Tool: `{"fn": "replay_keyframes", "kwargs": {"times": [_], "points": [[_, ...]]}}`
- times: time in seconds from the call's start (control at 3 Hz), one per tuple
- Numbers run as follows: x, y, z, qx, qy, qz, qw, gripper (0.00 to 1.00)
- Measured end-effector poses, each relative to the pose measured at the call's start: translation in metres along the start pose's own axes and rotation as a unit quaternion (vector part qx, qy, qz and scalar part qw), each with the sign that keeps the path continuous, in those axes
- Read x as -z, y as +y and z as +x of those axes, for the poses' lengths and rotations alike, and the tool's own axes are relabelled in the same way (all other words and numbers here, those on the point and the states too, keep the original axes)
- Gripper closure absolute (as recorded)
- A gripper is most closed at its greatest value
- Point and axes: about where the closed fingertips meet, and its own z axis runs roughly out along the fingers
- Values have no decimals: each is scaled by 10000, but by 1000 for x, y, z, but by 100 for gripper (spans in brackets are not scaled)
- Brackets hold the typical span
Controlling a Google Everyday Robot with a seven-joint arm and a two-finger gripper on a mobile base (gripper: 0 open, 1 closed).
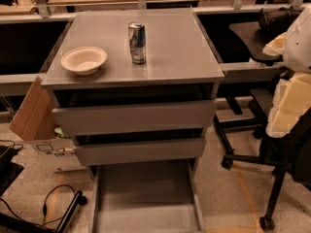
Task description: Close bottom drawer
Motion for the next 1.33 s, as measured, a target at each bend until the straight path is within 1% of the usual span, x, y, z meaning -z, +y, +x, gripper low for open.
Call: {"fn": "replay_keyframes", "kwargs": {"times": [0.33,0.67,1.0,1.33], "points": [[-6,3,1,-41,-3,55,10000,0],[-34,22,10,-37,-204,39,9998,0],[-92,53,34,-178,-442,-39,9989,0],[-161,89,60,-277,-469,-123,9984,0]]}}
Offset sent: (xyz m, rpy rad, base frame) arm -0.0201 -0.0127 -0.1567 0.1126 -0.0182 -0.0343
